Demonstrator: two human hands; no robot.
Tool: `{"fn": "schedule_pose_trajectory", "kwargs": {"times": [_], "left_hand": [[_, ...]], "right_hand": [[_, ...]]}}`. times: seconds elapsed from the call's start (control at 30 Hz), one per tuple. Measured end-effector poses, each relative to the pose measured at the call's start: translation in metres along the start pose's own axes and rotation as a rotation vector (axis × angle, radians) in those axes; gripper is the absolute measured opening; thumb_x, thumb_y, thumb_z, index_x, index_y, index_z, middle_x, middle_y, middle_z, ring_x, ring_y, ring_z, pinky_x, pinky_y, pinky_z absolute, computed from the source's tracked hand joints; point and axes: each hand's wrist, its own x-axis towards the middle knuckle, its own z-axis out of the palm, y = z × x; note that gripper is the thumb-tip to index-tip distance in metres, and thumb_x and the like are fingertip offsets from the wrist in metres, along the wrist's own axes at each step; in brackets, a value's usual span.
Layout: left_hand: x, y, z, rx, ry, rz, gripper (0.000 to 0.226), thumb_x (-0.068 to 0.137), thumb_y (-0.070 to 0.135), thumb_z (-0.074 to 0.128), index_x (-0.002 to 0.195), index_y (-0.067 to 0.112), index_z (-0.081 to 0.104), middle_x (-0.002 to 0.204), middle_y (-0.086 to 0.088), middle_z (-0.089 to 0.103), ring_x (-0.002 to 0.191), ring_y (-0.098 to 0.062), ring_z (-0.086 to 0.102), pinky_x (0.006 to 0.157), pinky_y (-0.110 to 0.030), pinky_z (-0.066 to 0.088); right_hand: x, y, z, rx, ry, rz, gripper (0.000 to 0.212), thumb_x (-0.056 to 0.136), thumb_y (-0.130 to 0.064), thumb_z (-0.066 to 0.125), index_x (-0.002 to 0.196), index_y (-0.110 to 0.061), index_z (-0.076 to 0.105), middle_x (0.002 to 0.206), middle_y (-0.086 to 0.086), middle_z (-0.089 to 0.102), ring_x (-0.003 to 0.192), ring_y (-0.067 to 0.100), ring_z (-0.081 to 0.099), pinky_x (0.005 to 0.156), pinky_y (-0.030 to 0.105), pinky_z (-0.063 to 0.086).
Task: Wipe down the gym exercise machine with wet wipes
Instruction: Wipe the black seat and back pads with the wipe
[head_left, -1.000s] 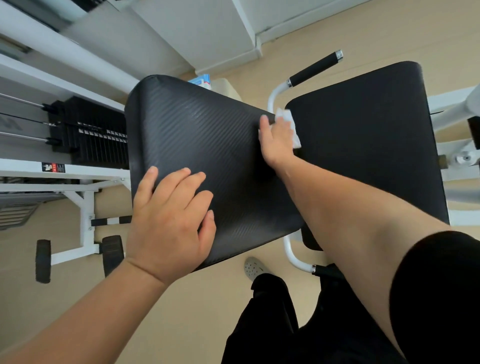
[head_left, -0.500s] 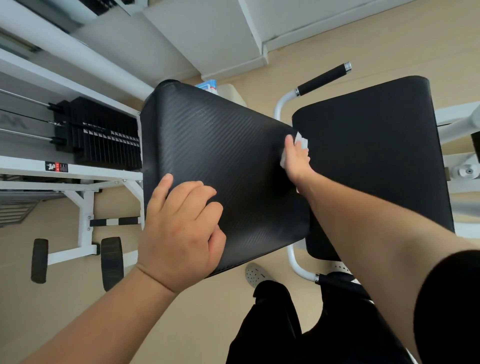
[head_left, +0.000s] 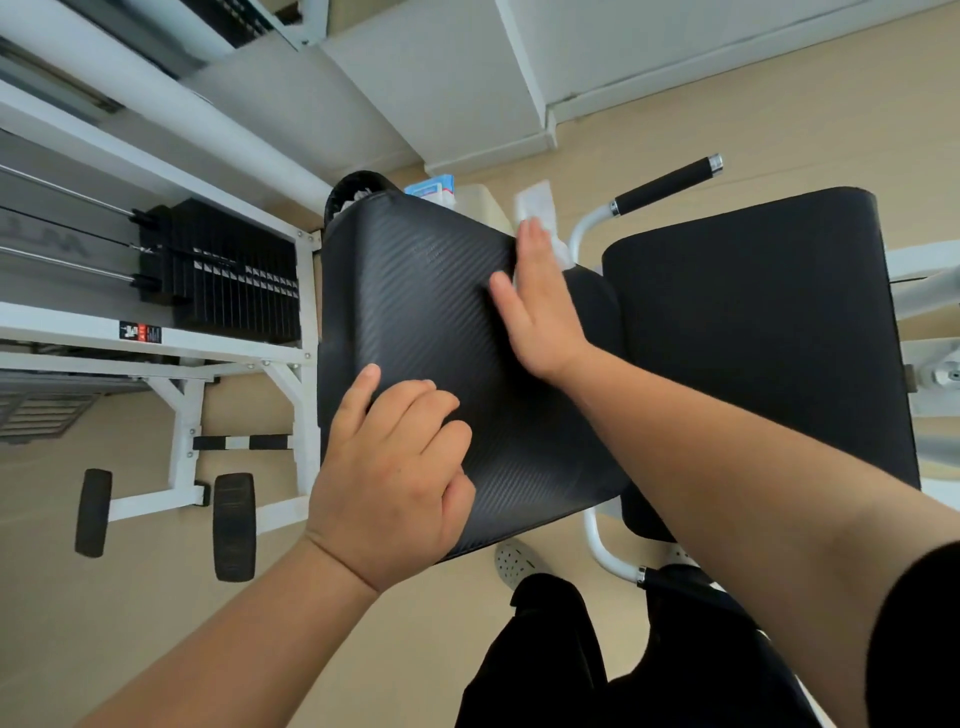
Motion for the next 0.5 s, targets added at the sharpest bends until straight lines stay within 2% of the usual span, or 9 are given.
{"fn": "schedule_pose_trajectory", "kwargs": {"times": [0.07,0.13,0.23,0.33,0.4,0.5], "left_hand": [[-0.001,-0.001,0.001,-0.003,0.002,-0.003,0.017,0.079,0.014,0.054,0.082,0.011,0.071,0.104,-0.006,0.07,0.105,-0.03,0.066,0.11,-0.058,0.037],[-0.002,-0.001,0.001,-0.005,-0.001,-0.006,0.017,0.079,0.014,0.055,0.082,0.011,0.071,0.104,-0.005,0.07,0.105,-0.03,0.065,0.11,-0.058,0.036],[-0.002,-0.001,0.001,-0.003,-0.016,-0.01,0.017,0.078,0.016,0.056,0.083,0.011,0.072,0.104,-0.006,0.071,0.106,-0.03,0.064,0.111,-0.058,0.036],[-0.001,-0.001,0.0,-0.008,-0.026,-0.012,0.018,0.079,0.018,0.055,0.083,0.012,0.072,0.104,-0.006,0.071,0.107,-0.031,0.065,0.112,-0.057,0.036],[0.0,0.0,0.0,-0.004,-0.028,-0.011,0.017,0.079,0.018,0.055,0.082,0.013,0.071,0.105,-0.005,0.071,0.107,-0.03,0.064,0.112,-0.056,0.036],[0.0,0.001,0.0,-0.002,-0.027,-0.005,0.017,0.08,0.019,0.055,0.082,0.014,0.071,0.105,-0.004,0.071,0.109,-0.029,0.064,0.112,-0.057,0.035]], "right_hand": [[0.021,-0.016,-0.005,0.069,0.03,0.162,0.092,0.093,-0.069,0.019,0.153,0.0,0.033,0.158,0.018,0.038,0.149,0.034,0.03,0.121,0.053,0.024],[0.031,-0.052,-0.008,0.065,0.022,0.092,0.09,0.094,-0.066,0.021,0.155,-0.001,0.034,0.155,0.018,0.044,0.143,0.033,0.037,0.121,0.05,0.024],[0.019,-0.098,-0.001,0.03,-0.016,-0.191,0.085,0.099,-0.059,0.026,0.16,0.001,0.021,0.167,0.019,0.026,0.156,0.031,0.019,0.128,0.046,0.009],[0.003,-0.077,0.004,-0.038,-0.024,-0.402,0.082,0.103,-0.053,0.033,0.161,0.003,0.015,0.17,0.021,0.009,0.159,0.033,0.004,0.128,0.053,0.006],[0.001,-0.037,0.003,-0.071,-0.034,-0.328,0.084,0.103,-0.055,0.032,0.162,0.002,0.012,0.17,0.021,0.005,0.159,0.032,0.001,0.128,0.053,0.007],[0.004,0.008,-0.002,0.0,0.009,0.035,0.093,0.097,-0.07,0.023,0.157,0.001,0.023,0.164,0.022,0.022,0.155,0.034,0.017,0.125,0.056,0.015]]}}
